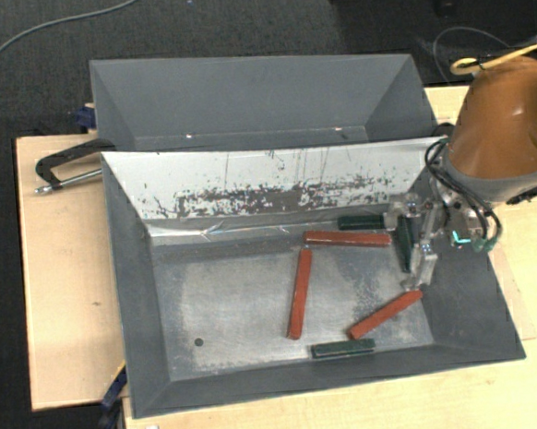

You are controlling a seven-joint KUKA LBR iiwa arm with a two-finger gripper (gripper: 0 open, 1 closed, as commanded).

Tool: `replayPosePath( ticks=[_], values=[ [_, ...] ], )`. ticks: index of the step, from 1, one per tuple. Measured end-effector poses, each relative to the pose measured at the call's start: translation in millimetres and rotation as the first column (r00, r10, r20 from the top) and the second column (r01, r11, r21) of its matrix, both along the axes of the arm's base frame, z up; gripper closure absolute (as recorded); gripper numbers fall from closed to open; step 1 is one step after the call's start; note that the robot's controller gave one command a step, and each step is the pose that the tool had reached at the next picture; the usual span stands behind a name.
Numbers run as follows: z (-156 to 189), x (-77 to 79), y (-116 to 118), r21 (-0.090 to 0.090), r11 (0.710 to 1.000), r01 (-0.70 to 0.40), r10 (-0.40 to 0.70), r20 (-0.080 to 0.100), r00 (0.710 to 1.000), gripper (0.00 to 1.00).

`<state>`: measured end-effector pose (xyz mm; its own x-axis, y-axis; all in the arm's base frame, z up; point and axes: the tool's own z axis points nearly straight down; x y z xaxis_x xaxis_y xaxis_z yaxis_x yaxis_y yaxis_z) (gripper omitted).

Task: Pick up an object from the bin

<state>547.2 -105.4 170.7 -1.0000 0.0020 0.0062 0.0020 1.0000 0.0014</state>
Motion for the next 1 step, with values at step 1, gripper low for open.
replayPosePath(
  ticks=[1],
  values=[
    [-104.3, -45.0, -8.8, 0.002, 0.991, -0.13, 0.13, -0.002, 0.991, 0.0]
  ],
)
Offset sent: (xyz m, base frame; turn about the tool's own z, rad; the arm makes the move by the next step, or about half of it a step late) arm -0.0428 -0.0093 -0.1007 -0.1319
